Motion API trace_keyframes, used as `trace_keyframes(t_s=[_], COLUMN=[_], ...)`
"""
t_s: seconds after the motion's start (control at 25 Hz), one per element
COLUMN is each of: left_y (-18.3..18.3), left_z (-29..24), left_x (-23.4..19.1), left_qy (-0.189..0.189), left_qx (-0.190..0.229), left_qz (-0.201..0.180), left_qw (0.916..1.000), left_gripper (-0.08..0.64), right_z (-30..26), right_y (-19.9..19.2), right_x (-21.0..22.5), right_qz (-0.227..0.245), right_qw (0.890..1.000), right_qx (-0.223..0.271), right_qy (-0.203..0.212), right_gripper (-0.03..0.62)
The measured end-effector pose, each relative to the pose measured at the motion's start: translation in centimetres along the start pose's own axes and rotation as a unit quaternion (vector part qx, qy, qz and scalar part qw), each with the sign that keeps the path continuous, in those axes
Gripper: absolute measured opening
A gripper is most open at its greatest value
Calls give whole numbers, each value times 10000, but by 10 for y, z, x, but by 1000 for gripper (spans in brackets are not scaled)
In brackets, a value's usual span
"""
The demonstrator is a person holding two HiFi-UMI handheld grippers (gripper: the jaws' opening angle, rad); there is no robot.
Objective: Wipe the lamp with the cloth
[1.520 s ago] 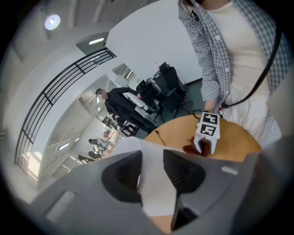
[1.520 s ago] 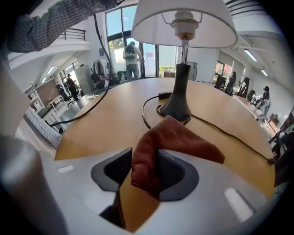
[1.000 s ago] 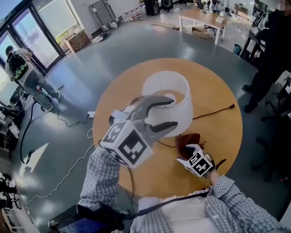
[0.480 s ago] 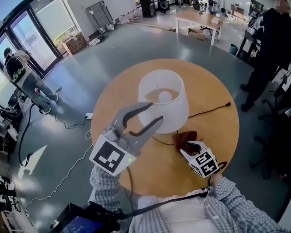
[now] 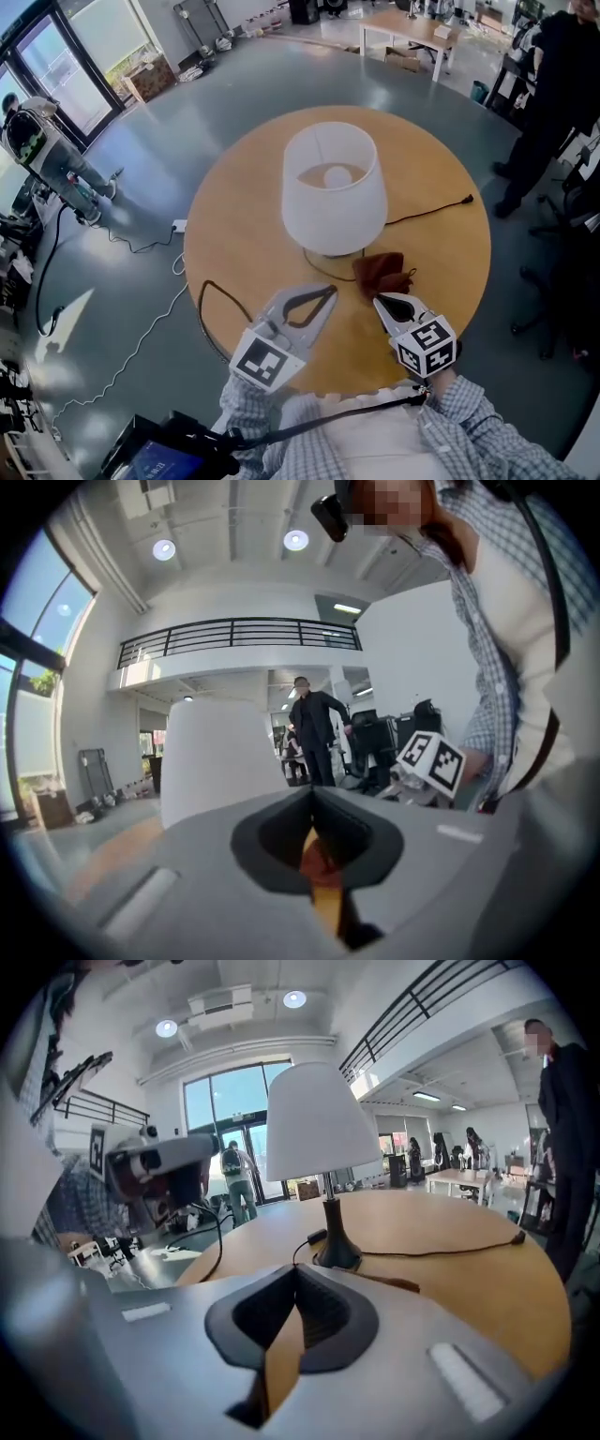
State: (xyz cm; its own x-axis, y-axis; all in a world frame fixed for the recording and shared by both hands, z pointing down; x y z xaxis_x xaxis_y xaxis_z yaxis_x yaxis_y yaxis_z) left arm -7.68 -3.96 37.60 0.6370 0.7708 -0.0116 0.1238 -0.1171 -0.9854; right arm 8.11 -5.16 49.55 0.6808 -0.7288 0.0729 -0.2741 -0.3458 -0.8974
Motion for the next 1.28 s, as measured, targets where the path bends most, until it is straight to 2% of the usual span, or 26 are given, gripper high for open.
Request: trace_keyframes(t_s=[0.12, 0.32, 0.44, 0.52, 0.6, 0.76, 0.96, 1.28], left_y=[-34, -69, -86, -92, -97, -103, -105, -105], left_z=[-4, -3, -1, -1, -1, 0, -1, -1], left_x=[17, 35, 41, 42, 41, 41, 39, 40], left_qy=[36, 50, 4, 32, 77, 65, 147, 209], left_qx=[-3, -376, -630, -640, -656, -817, -767, -746], left_qz=[510, 891, 907, 1018, 1078, 943, 1049, 1069], left_qw=[9987, 9953, 9939, 9927, 9920, 9922, 9914, 9912], left_gripper=[4, 3, 3, 5, 3, 4, 3, 4], right_z=[5, 12, 15, 15, 12, 10, 8, 10], right_y=[-1, 3, 11, 13, 11, 7, 2, 4], right_x=[-6, -16, -18, -17, -16, -20, -23, -22], right_qz=[-274, -394, -234, -226, -216, -82, 176, 119], right_qw=[9995, 9991, 9991, 9990, 9994, 9999, 9995, 9997], right_qx=[81, 172, 307, 335, 217, 22, -246, -183], right_qy=[122, 11, -176, -166, -156, -62, 71, 115], right_gripper=[3, 3, 3, 3, 3, 3, 3, 3])
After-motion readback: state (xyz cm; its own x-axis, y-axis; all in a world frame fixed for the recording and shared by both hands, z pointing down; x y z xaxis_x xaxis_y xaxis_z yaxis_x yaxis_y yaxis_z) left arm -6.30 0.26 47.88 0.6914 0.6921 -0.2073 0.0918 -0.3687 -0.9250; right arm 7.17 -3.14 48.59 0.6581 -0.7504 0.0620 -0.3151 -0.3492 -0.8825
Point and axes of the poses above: the fingertips, and each gripper's own axes: z backward along the fingers, x to its right, y out of its top, the point moved 6 cm from there along z, backward along the fingers, and after that the axes turned 9 degrees about z, right-handed, at the moved point
